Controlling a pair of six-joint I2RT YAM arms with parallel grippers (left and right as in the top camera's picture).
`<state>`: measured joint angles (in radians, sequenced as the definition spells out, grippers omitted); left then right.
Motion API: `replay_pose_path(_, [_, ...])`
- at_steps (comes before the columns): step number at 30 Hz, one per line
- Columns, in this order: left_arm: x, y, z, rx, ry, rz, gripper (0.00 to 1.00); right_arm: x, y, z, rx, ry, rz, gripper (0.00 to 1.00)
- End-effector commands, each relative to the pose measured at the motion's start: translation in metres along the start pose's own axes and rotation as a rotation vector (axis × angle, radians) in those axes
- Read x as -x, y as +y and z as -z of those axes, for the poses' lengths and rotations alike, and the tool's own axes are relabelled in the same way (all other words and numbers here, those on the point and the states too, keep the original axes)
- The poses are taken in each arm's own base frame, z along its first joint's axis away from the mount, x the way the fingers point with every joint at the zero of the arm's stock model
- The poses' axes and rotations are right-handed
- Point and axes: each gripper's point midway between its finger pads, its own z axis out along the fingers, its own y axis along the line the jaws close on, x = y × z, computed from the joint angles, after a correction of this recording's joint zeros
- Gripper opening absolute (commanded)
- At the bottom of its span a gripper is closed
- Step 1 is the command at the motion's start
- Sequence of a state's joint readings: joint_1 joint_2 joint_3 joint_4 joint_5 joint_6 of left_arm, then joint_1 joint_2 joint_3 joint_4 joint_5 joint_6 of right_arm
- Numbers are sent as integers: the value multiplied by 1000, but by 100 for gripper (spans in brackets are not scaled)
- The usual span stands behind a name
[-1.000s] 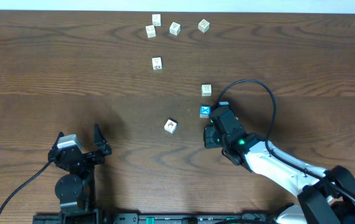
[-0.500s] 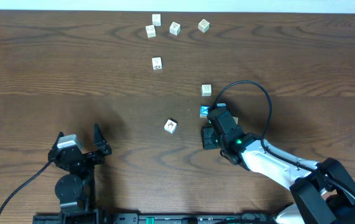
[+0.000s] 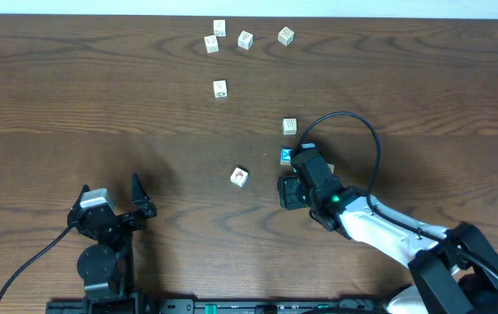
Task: Lift 5 blocks
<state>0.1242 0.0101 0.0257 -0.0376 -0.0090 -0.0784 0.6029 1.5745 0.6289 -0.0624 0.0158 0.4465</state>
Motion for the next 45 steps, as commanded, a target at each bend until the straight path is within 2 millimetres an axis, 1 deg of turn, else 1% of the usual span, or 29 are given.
replay_pose_path(1, [-17, 6, -1, 28, 47, -1, 98, 34, 21, 23, 47, -94, 96, 68])
replay_pose_path(2, [-17, 6, -1, 28, 47, -1, 98, 40, 23, 28, 50, -107, 107, 68])
replay_pose_path(3, [-17, 6, -1, 28, 47, -1, 98, 45, 26, 32, 54, -120, 120, 66])
replay_pose_path(5, [-17, 6, -1, 28, 47, -1, 98, 55, 30, 40, 61, -139, 142, 59])
replay_pose_path(8, [-17, 6, -1, 28, 47, -1, 98, 67, 32, 47, 44, -158, 165, 37])
replay_pose_path(9, [-17, 6, -1, 28, 47, -1, 98, 71, 29, 48, 26, -166, 165, 29])
replay_pose_path(13, [-17, 6, -1, 28, 47, -1, 98, 81, 8, 50, -76, -203, 149, 10])
replay_pose_path(15, [-17, 6, -1, 28, 47, -1, 98, 85, -3, 50, -112, -213, 134, 4])
replay_pose_path(17, [-17, 6, -1, 28, 47, -1, 98, 88, -11, 51, -128, -220, 117, 1])
replay_pose_path(19, [-17, 6, -1, 28, 47, -1, 98, 92, -20, 52, -142, -225, 97, 1])
replay_pose_path(22, [-17, 6, -1, 28, 47, -1, 98, 98, -40, 53, -174, -232, 53, 2])
replay_pose_path(24, [-17, 6, -1, 28, 47, -1, 98, 101, -51, 54, -183, -233, 28, 8])
replay_pose_path(25, [-17, 6, -1, 28, 47, -1, 98, 101, -53, 54, -176, -230, 18, 15])
replay_pose_path(27, [-17, 6, -1, 28, 47, -1, 98, 101, -55, 54, -159, -224, 9, 48])
replay_pose_path(28, [-17, 6, -1, 28, 47, -1, 98, 101, -55, 53, -158, -222, 7, 56])
replay_pose_path(30, [-17, 6, -1, 28, 47, -1, 98, 99, -56, 53, -160, -216, 5, 61])
replay_pose_path(32, [-17, 6, -1, 28, 47, -1, 98, 95, -57, 52, -164, -199, -25, 71])
replay_pose_path(33, [-17, 6, -1, 28, 47, -1, 98, 90, -59, 51, -170, -184, -48, 73])
replay_pose_path(35, [-17, 6, -1, 28, 47, -1, 98, 81, -63, 48, -187, -153, -98, 74])
replay_pose_path(36, [-17, 6, -1, 28, 47, -1, 98, 76, -68, 46, -207, -135, -132, 72])
replay_pose_path(38, [-17, 6, -1, 28, 47, -1, 98, 66, -74, 41, -240, -103, -187, 63])
replay_pose_path(39, [-17, 6, -1, 28, 47, -1, 98, 58, -77, 36, -252, -77, -221, 55])
replay_pose_path(41, [-17, 6, -1, 28, 47, -1, 98, 52, -79, 30, -261, -55, -257, 51])
replay_pose_path(42, [-17, 6, -1, 28, 47, -1, 98, 49, -79, 28, -265, -46, -276, 49])
replay_pose_path(45, [-17, 6, -1, 28, 47, -1, 98, 43, -81, 26, -276, -29, -319, 49])
